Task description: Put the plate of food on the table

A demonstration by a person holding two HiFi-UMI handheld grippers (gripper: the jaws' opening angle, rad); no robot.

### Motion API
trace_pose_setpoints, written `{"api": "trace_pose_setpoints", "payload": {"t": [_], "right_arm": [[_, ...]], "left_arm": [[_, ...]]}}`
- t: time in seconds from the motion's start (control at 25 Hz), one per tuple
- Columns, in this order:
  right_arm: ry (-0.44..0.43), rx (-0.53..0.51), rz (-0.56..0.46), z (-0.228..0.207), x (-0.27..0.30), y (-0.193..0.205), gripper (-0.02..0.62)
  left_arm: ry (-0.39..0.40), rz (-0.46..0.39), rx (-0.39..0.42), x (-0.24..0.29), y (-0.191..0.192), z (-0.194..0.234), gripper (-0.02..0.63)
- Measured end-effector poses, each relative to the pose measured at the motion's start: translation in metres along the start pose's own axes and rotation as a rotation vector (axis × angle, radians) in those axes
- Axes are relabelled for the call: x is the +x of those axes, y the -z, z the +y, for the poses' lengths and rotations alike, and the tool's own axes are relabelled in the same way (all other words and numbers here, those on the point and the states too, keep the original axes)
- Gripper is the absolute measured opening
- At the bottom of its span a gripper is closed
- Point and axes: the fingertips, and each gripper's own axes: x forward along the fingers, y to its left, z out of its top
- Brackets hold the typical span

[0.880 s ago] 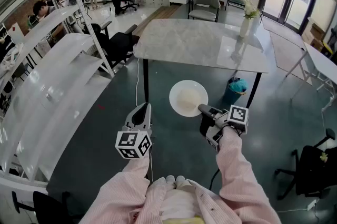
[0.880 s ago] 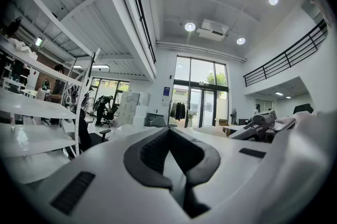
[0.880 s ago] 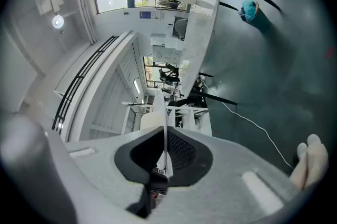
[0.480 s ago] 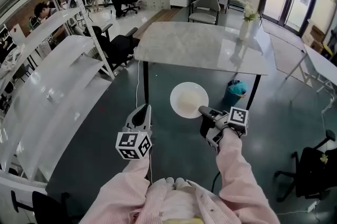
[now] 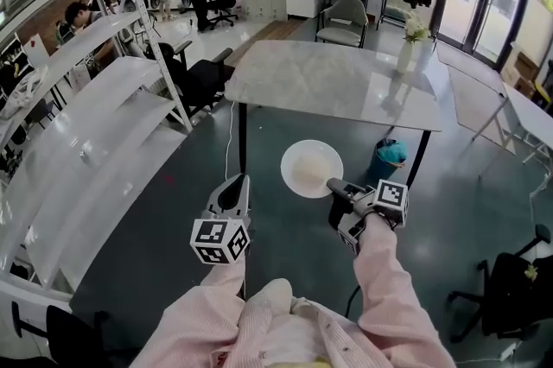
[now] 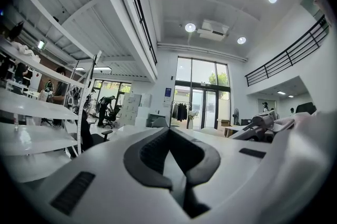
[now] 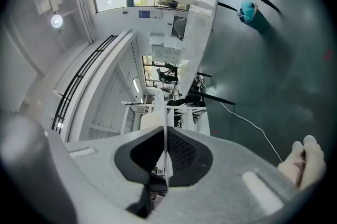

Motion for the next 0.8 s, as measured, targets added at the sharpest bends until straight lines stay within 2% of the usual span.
{"api": "trace_pose_setpoints", "payload": {"t": [0.36,0.8], "right_arm": [[0.004,0.008,0.044,-0.005,0.025,-0.009,0.015],[0.007,0.016,0.056,-0.011,0.103,-0.082,0.015]], "left_arm": [[-0.038,0.015,-0.021,0.012,0.011,0.015,-0.008],[-0.043,0.038,-0.042,0.115,0.016,0.061,-0.008]]}}
